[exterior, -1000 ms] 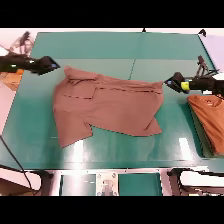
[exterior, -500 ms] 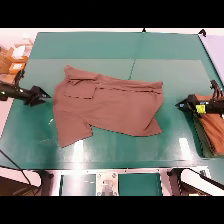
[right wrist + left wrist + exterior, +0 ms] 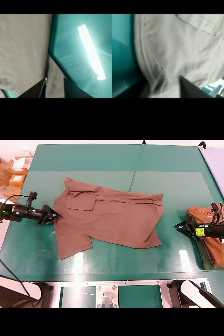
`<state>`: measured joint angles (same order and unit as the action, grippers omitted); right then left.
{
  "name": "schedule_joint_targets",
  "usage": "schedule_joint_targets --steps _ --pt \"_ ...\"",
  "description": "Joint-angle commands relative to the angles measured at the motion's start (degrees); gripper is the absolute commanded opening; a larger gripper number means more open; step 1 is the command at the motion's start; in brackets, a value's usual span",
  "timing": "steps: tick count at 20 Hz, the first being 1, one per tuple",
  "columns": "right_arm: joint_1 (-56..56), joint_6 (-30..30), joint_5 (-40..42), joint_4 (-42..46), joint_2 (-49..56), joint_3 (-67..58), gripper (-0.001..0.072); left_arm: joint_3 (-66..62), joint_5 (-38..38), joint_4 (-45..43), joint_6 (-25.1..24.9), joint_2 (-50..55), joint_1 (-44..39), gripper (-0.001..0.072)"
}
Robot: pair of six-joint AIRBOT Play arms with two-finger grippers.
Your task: Fold the shirts.
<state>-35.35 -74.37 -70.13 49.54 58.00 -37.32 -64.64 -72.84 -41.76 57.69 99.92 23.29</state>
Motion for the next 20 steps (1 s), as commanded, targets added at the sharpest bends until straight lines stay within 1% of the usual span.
schedule_joint_targets --steps 1,2,3,4,5,7,11,14,15,16,18,19,20 --pt "-0.1 -1.0 -1.3 0.0 -0.4 1.0 0.0319 -0.2 0.1 3.3 -3.2 0.6 -0.7 0.0400" --pt "-0.1 -1.7 -1.9 0.2 -0.4 1.6 0.0371 -0.2 -0.2 3.1 -4.0 0.6 -0.7 0.0236" --pt "-0.1 -1.8 -2.2 0.1 -0.4 2.3 0.0371 -0.2 -0.2 3.2 -4.4 0.7 -0.7 0.0106" --pt "-0.1 -2.6 -2.4 0.1 -0.4 3.4 0.0372 -0.2 -0.3 3.3 -4.6 0.7 -0.7 0.0104" --pt "-0.1 -3.5 -2.4 0.0 -0.4 4.8 0.0372 -0.2 -1.0 3.2 -5.7 0.7 -0.7 0.0028" --pt "-0.1 -3.7 -1.9 0.0 -0.4 8.5 0.0372 -0.2 -2.2 3.2 -6.8 0.7 -0.7 0.0027" --pt "0.5 -4.7 4.9 -1.6 0.2 16.2 0.0373 -0.2 -3.3 3.2 -6.7 0.6 -0.7 0.0027" --pt "5.5 -4.5 9.3 -4.2 4.5 18.4 0.0379 -0.2 -3.9 3.3 -6.7 0.6 -0.7 0.0028" --pt "8.0 -4.4 11.6 -6.1 6.2 18.4 0.0422 -0.2 -3.9 3.3 -6.7 0.6 -0.7 0.0028" --pt "10.8 -3.0 14.3 -9.2 8.0 18.3 0.0430 -0.2 -3.9 3.3 -6.7 0.6 -0.7 0.0028" --pt "15.2 -0.1 20.6 -15.2 10.5 18.3 0.0429 -0.2 -4.3 3.3 -6.7 0.6 -0.7 0.0028" --pt "16.5 0.1 22.7 -16.6 11.1 18.3 0.0428 -0.2 -4.8 3.3 -6.8 0.6 -0.7 0.0028" --pt "17.1 0.1 23.4 -16.5 11.2 18.2 0.0403 -0.2 -5.2 3.3 -6.8 0.6 -0.7 0.0028"
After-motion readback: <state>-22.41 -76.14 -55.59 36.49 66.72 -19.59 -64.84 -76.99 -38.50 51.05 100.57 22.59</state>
